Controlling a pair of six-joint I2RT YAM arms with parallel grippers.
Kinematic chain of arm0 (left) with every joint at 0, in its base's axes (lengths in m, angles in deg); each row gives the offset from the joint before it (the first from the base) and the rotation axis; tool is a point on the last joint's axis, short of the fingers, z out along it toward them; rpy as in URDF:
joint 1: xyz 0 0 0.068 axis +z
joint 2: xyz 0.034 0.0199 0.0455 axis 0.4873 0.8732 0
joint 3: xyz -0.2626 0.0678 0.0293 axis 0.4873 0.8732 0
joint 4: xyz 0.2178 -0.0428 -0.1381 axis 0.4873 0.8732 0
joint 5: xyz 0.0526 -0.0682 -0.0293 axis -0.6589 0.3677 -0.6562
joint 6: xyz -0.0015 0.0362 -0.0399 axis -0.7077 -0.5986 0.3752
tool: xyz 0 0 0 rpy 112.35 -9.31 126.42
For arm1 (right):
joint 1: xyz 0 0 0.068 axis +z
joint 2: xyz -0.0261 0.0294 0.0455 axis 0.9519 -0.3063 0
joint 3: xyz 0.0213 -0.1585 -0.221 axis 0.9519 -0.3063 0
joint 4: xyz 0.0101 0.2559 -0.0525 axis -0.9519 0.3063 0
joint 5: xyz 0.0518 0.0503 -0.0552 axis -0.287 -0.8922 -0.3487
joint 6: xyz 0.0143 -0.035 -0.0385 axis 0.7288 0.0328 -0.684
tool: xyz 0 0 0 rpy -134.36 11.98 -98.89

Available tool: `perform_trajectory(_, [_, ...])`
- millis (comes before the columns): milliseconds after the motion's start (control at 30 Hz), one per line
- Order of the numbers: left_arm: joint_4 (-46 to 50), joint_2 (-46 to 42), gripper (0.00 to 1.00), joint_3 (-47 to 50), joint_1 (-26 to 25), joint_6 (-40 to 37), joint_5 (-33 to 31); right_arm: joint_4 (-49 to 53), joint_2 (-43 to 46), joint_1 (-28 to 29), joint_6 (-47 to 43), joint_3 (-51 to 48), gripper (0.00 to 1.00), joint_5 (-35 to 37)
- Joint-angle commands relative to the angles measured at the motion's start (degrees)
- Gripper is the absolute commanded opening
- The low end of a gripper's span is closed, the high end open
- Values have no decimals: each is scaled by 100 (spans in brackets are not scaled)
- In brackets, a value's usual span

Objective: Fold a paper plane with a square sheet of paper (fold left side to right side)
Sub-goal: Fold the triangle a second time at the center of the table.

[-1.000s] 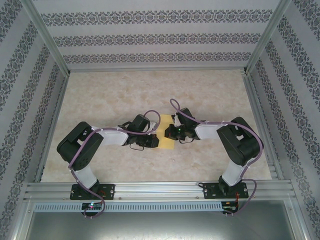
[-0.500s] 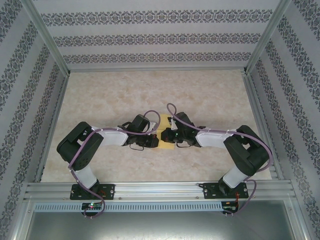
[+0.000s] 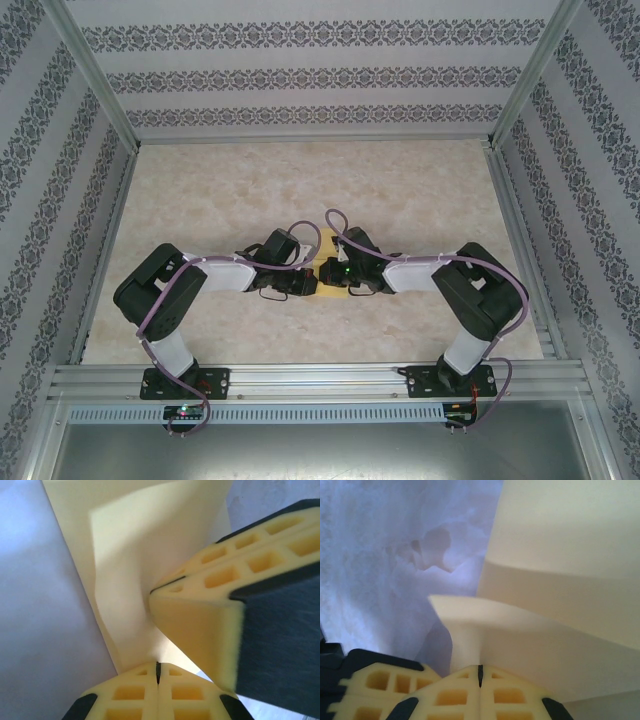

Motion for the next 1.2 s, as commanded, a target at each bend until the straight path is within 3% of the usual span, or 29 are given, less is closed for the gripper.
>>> perform_trajectory(0, [312, 174, 6, 104, -9, -141, -281, 299, -158, 81, -161, 91, 0, 229])
perform_trajectory(500, [206, 244, 5, 219, -10, -92, -274, 136, 72, -245, -743, -431, 0, 601])
perform_trajectory(900, [153, 326, 5, 265, -10, -73, -270, -415, 311, -746, -926, -735, 0, 363])
perform_trajectory(1167, [189, 306, 5, 244, -7, -82, -295, -233, 510, -978, -1049, -752, 0, 302])
